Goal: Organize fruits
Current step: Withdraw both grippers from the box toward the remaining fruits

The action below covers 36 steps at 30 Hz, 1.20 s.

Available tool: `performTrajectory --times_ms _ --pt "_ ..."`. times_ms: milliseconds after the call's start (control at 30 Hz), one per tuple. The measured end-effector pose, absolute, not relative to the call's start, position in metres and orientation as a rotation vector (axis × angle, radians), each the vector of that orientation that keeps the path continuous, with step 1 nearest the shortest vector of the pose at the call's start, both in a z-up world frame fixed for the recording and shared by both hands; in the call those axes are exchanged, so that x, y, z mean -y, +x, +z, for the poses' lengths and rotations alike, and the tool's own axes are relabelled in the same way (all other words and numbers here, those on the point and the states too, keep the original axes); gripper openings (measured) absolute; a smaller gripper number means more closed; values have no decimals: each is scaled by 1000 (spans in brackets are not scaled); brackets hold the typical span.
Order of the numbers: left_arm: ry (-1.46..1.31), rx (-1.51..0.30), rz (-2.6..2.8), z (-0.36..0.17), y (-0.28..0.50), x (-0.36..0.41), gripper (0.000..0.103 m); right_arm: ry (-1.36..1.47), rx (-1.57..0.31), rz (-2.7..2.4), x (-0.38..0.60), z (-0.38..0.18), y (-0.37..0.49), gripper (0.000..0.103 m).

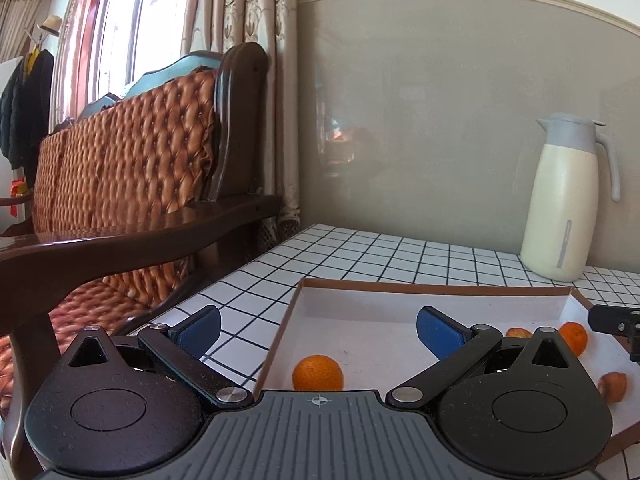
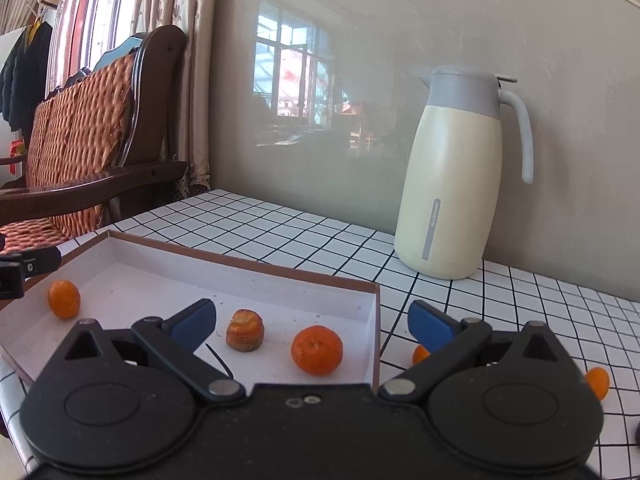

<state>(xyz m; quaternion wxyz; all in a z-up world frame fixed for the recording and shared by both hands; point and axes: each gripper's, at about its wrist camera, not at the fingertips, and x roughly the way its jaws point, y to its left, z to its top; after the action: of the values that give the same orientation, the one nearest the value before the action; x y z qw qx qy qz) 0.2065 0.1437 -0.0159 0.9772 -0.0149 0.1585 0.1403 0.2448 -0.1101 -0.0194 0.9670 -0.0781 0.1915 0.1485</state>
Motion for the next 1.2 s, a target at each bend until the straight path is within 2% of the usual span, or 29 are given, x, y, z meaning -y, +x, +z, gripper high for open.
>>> performTrajectory --times_ms 200,433,767,967,1200 --pt "0 -306 279 -11 194 -124 103 -156 -374 290 116 -16 233 97" --pt "18 -151 386 4 171 -99 103 -187 -356 299 127 -16 213 97" --pt "11 -94 331 14 154 -63 103 -183 -290 273 148 -5 189 97" --pt "-39 -106 267 14 135 -48 103 -154 -257 296 164 1 174 97" --pt "45 -159 175 9 134 -23 103 -137 -250 304 183 6 160 97"
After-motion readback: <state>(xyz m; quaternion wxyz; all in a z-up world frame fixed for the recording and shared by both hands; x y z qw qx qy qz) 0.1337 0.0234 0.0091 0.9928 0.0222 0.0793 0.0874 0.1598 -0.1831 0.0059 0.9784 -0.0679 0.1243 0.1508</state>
